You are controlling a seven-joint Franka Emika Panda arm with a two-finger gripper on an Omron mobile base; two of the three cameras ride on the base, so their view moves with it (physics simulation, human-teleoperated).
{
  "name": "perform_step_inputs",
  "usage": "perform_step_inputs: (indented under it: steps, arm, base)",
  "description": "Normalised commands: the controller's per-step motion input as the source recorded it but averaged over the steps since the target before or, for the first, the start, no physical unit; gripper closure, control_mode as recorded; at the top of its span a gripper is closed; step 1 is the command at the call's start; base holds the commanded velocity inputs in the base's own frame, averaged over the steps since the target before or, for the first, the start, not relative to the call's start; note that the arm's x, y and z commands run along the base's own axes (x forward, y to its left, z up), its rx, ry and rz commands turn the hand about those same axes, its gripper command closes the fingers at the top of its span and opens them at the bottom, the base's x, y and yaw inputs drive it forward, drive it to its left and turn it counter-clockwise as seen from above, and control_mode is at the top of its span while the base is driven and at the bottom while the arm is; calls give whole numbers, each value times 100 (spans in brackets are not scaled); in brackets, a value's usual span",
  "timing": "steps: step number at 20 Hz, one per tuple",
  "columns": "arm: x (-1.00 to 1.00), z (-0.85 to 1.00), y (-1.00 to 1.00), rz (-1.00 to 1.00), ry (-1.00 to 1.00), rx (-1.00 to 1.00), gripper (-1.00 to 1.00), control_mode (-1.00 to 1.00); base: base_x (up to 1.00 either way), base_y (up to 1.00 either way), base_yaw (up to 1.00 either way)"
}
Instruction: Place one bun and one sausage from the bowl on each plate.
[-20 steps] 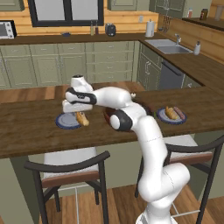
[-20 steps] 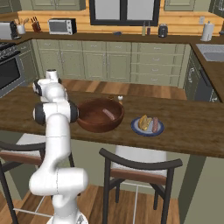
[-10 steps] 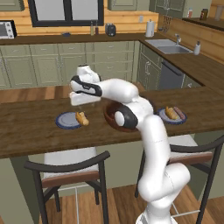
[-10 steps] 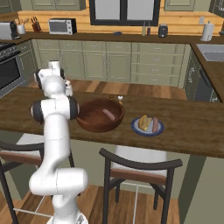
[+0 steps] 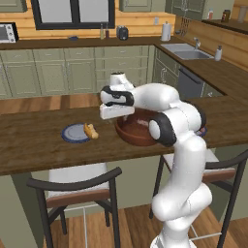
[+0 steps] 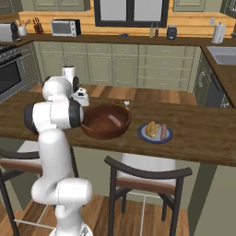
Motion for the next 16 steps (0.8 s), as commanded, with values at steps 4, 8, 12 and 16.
perform_step_inputs:
  steps: [4,8,12,16]
  arm:
    - [3,0,-100,2,-11,4,-100,-100]
    - [44,6,-97,1,-4,6,-100,-100]
    - [64,1,-73,0,0,2,-100,-100]
    - [45,-1,-31,3,0,0,-100,-100]
  base:
    - [0,0,0]
    - [0,0,0]
    - [0,0,0]
    - [0,0,0]
